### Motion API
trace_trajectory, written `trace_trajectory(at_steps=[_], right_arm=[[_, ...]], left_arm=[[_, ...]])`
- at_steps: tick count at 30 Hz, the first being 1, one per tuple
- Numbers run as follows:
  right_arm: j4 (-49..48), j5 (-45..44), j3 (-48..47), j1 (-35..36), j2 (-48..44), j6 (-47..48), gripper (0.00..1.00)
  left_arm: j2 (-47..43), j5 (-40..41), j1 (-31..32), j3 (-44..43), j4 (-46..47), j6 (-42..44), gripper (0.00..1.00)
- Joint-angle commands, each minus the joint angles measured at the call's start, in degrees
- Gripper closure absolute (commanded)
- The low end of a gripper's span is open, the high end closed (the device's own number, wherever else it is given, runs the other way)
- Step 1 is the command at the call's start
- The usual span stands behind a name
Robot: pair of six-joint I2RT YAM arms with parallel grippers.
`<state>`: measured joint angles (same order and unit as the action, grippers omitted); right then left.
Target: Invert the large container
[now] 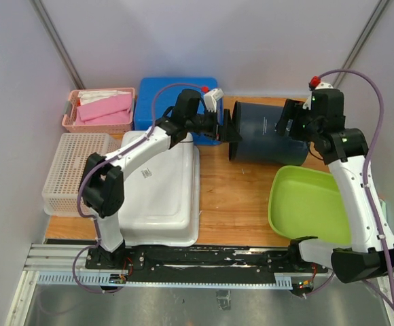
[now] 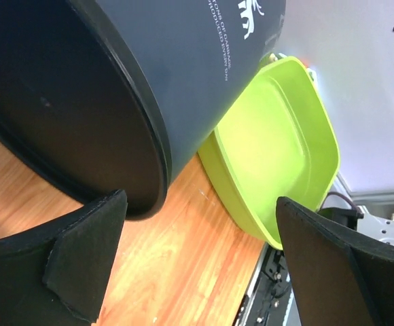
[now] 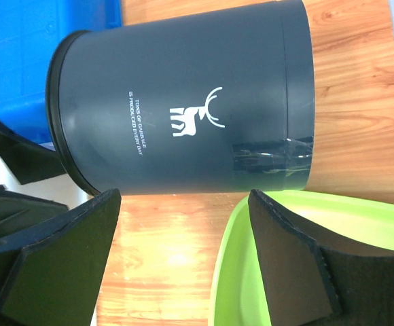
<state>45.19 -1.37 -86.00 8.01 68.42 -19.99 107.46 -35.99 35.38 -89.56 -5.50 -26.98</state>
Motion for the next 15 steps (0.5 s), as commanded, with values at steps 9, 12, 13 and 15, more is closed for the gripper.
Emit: trace_trajectory(at_steps=[9,12,13,15], right_arm=[[10.86,-29.60,-13.18,21.39,12.97,2.93,0.21],[12.25,-35.20,-17.17,25.55,17.98,2.31,0.21],[12.43,-37.02,-18.39,26.74,20.13,2.05,0.21],[12.49,-40.32,-20.78,28.92,23.35,1.71,0.20]], left_arm=[[-21.31,17.97,-7.94,13.22,-8.86,1.74,0.03],[-26.95,24.57,-8.65,16.72,-10.70,1.56,0.01],[-28.68,26.21,-8.66,17.84,-11.08,1.51,0.01],[-31.62,28.56,-8.66,20.27,-11.41,1.20,0.01]])
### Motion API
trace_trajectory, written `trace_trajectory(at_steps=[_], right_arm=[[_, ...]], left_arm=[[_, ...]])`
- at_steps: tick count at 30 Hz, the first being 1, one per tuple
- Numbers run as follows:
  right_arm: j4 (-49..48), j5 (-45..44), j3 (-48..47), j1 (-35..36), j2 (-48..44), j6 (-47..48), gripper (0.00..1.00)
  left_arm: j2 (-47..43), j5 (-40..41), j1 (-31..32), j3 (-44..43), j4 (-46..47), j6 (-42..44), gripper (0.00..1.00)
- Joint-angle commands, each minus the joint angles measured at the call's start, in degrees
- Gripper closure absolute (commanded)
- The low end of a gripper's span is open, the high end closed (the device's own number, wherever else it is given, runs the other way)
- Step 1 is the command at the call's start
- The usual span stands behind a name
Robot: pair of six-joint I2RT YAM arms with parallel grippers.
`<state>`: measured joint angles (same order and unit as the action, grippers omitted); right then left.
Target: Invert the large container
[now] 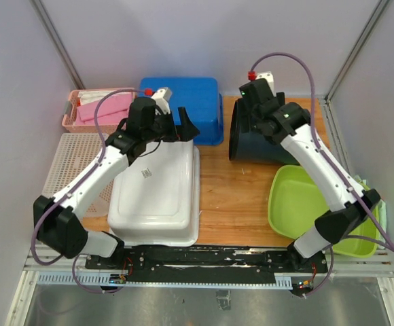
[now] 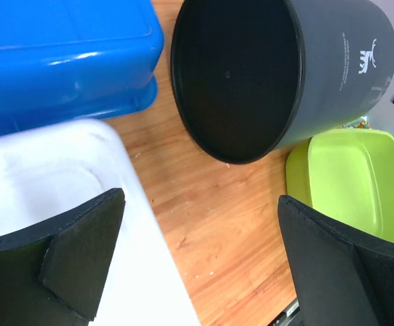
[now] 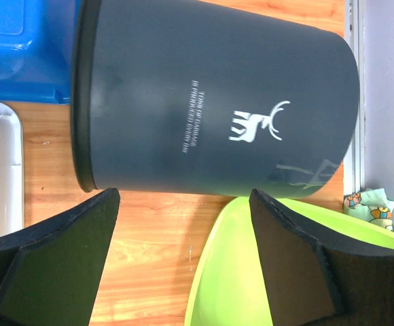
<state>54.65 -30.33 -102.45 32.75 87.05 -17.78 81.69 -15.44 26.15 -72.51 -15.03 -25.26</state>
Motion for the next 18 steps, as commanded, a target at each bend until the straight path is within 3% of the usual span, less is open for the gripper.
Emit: trace_trajectory(at_steps=[1,8,14,18], right_arm=[[3.07,-12.80,-5.40,5.14,6.49,-0.58,0.20],[4.44,-22.86,-12.74,10.23,16.65,-1.95,0.18],[3.73,-23.90,-15.93,10.68,21.81,-3.05,0.13],[7.02,-28.71,-17.62,10.75,25.16,-7.92,0.01]], left_arm=[[-7.16,8.76,0.57,4.27,-1.73,-0.70,0.01],[-11.66,11.48,0.57,8.07,-1.90,-0.46,0.01],[-12.61,13.01,0.50,8.94,-2.53,0.57,0.01],[-13.60,14.17,0.48,10.06,-2.46,0.90,0.01]])
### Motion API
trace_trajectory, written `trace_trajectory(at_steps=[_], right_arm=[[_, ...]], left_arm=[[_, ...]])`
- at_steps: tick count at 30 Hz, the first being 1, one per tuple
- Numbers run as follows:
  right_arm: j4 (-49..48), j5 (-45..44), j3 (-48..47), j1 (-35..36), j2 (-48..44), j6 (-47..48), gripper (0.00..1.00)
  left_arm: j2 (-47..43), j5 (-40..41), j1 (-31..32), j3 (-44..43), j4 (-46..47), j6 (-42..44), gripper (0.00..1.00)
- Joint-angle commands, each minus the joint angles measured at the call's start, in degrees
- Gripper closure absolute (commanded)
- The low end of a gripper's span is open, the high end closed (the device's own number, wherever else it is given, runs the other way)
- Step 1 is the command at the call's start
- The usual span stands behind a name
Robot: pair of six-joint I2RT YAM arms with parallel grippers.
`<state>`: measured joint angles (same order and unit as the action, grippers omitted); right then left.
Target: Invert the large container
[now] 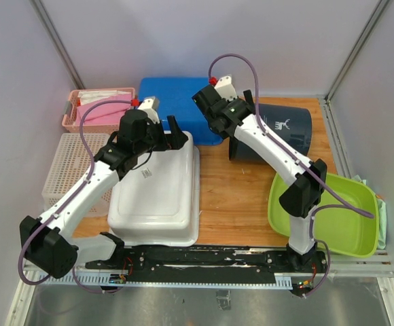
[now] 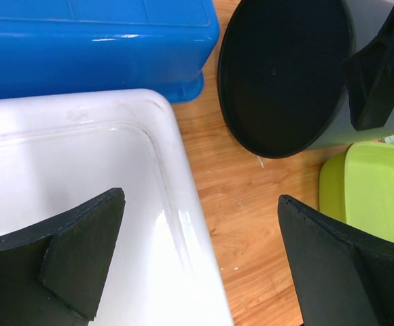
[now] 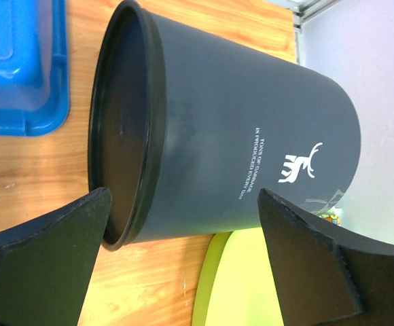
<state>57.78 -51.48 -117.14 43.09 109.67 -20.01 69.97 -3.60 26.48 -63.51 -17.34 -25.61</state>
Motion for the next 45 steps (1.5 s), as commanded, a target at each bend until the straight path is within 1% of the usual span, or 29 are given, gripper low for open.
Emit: trace_trajectory(at_steps=[1,6,7,9,10,11,12,15,18,20,23,25,26,27,31,34,35,37,38,40,41,43,44,45], right_arm=[[5.19,-8.97,-3.41,0.44,3.22,-7.04,0.00],[5.95,-11.28,-4.66,0.33,6.93,-6.44,0.00],[6.12,-11.72,-5.10,0.37,7.61,-6.27,0.02],[7.36,-13.09,-5.76,0.40,8.82,-7.08,0.12],[7.99,-14.14,-5.89,0.38,9.17,-8.00,0.19],[8.79,-15.05,-5.83,0.33,9.48,-9.02,0.29],[9.32,-15.68,-5.57,0.32,9.71,-9.65,0.34],[10.48,-16.01,-4.86,0.10,10.12,-11.08,0.48],[13.37,-16.16,-4.84,-0.18,10.75,-14.18,0.59],[14.66,-15.75,-4.81,-0.62,11.03,-15.67,0.63],[15.57,-15.63,-4.61,-0.97,11.18,-16.29,0.72],[16.01,-16.00,-4.48,-1.01,11.11,-16.36,0.86],[16.64,-16.34,-4.75,-0.99,11.13,-16.70,0.96],[17.51,-16.58,-4.99,-1.07,11.00,-17.22,0.99],[21.11,-17.77,-7.63,-1.06,9.49,-17.81,1.00],[21.45,-18.45,-8.86,-1.01,6.15,-16.60,0.99],[20.71,-18.50,-8.86,-0.99,4.62,-15.97,0.99],[14.98,-17.97,-7.36,-1.14,-0.04,-11.91,1.00],[11.46,-16.68,-6.27,-1.42,-2.24,-8.47,1.00],[4.27,-11.79,-4.07,-2.61,-7.42,-3.78,0.99],[1.41,-7.84,-3.19,-3.82,-9.83,-2.38,0.99],[-2.74,1.47,-1.91,-7.51,-15.11,-2.02,0.99],[-4.25,7.57,-1.27,-9.75,-17.05,-2.49,0.99],[-5.85,10.23,-0.39,-12.08,-18.76,-2.98,0.99]], left_arm=[[-2.02,2.34,0.15,1.24,-0.15,1.20,0.01],[-2.06,1.50,0.16,2.29,0.52,0.87,0.01],[-2.04,1.27,0.15,2.37,0.63,0.80,0.01],[-2.08,1.16,0.15,2.63,0.64,0.82,0.01],[-2.16,1.17,0.15,2.68,0.64,0.82,0.01],[-2.21,1.22,0.15,2.83,0.64,0.85,0.01],[-2.28,1.24,0.15,2.94,0.64,0.95,0.01],[-2.34,1.27,0.15,3.37,0.73,0.94,0.01],[-2.21,0.92,0.15,3.62,0.90,0.80,0.01],[-2.21,0.80,0.15,3.73,1.03,0.81,0.01],[-2.07,0.59,0.15,3.84,1.17,0.72,0.01],[-1.95,0.52,0.15,3.91,1.24,0.63,0.01],[-1.95,0.43,0.15,3.91,1.26,0.57,0.01],[-1.89,0.31,0.15,3.97,1.26,0.48,0.01],[-1.97,0.25,0.15,4.18,1.51,0.25,0.01],[-1.72,0.02,0.15,4.10,1.78,0.04,0.01],[-1.58,-0.15,0.15,4.02,1.84,-0.01,0.01],[-1.51,-0.31,0.17,3.88,1.92,-0.13,0.01],[-1.50,-0.36,0.15,3.83,1.96,-0.27,0.01],[-1.50,-0.46,0.15,3.84,1.94,-0.24,0.01],[-1.57,-0.53,0.15,3.81,1.92,-0.25,0.01],[-1.75,-0.36,0.15,3.77,1.81,-0.24,0.01],[-1.97,-0.30,0.15,3.74,1.77,-0.23,0.01],[-2.15,-0.25,0.15,3.85,1.70,-0.23,0.01]])
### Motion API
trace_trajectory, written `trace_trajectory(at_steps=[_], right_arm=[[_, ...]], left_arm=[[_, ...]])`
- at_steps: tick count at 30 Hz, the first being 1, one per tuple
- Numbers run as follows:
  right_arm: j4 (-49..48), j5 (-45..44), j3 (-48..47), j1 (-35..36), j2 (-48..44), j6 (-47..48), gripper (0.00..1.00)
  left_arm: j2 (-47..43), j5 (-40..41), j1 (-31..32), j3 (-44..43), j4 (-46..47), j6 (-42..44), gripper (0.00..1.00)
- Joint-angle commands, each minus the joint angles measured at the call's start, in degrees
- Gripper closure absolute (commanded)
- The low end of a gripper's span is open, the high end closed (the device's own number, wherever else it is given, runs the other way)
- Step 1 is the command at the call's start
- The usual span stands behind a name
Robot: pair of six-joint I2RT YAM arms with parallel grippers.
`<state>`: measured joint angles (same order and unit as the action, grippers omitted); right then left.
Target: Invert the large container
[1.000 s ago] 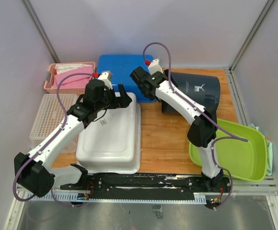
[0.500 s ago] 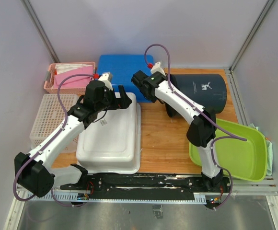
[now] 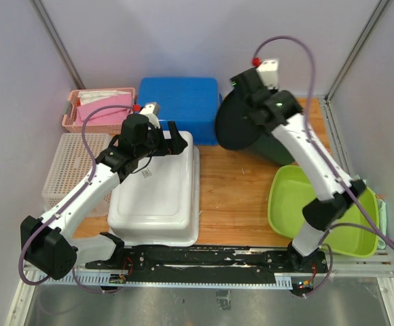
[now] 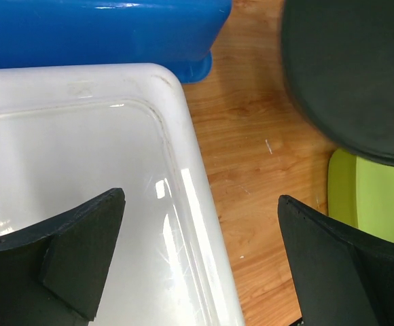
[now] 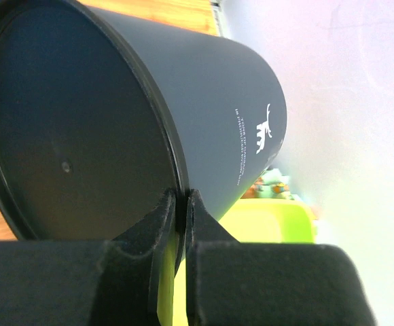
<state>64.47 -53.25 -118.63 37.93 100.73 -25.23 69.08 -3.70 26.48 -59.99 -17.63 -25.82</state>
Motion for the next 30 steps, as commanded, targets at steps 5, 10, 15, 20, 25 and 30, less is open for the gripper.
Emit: trace_trajectory(at_steps=[5,10,15,20,25,30], right_arm=[[-16.69,31.26,5.02,-19.86,-14.12,-1.96,0.99],[-22.96,42.50,12.18,-30.38,-15.41,-6.45,1.00],[-31.60,49.98,20.59,-37.67,-15.03,-12.09,0.99],[-40.86,49.11,27.07,-40.78,-16.27,-15.65,0.99],[-47.03,53.37,27.89,-42.17,-15.20,-21.19,0.99],[-53.09,54.29,26.19,-42.15,-12.51,-24.42,0.99]], left_arm=[[-1.59,-0.23,0.15,0.57,1.96,-0.16,0.01],[-1.52,-2.02,0.15,0.78,2.22,-0.99,0.01],[-2.23,-2.52,0.15,1.82,2.54,-1.42,0.01],[-3.57,-2.02,0.15,2.13,1.69,-1.18,0.01],[-4.57,-1.06,0.15,2.33,1.28,-0.86,0.01],[-4.67,-1.46,0.15,2.29,0.88,-0.98,0.01]])
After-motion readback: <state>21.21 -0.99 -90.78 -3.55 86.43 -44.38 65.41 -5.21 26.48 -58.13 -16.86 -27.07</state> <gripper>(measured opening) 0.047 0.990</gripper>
